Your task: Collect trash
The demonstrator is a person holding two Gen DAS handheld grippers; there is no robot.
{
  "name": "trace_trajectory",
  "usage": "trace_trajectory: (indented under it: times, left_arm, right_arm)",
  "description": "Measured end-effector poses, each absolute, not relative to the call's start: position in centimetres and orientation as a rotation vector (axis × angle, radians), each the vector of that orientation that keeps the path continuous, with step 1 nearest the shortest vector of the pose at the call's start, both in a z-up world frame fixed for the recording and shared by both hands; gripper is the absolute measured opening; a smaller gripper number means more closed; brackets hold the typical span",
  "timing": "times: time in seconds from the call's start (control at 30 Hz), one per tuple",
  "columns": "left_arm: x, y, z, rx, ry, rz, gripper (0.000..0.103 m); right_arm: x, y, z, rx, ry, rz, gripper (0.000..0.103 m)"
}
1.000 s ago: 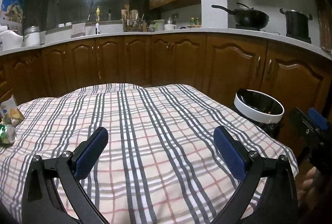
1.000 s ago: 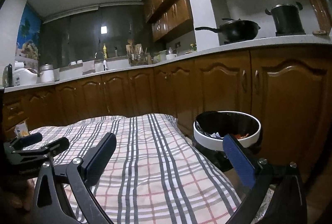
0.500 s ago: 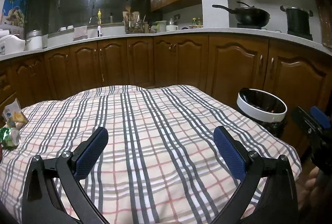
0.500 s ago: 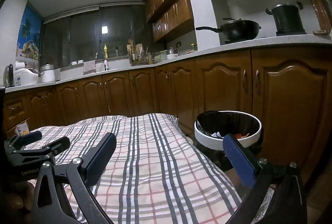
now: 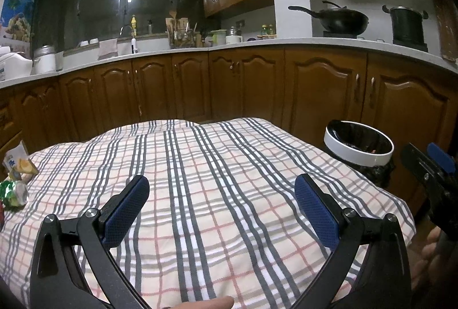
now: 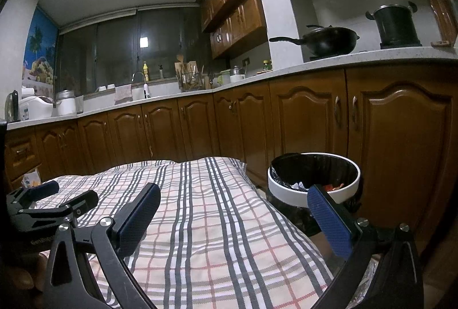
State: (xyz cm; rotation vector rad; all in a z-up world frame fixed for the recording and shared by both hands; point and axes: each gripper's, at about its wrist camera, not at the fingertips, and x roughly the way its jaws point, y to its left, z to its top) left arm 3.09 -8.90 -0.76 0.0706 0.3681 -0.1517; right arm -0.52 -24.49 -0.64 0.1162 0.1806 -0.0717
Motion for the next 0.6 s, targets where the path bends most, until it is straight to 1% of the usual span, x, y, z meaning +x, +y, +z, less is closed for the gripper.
trace_trajectory:
  times: [0.6]
  left_arm:
    - [3.17,-9.07,-0.74,0.089,0.369,-0.156,0.103]
  right_arm:
    - [-0.9,-24.34,-0.66,0.125,0.183,-0.073,0.103]
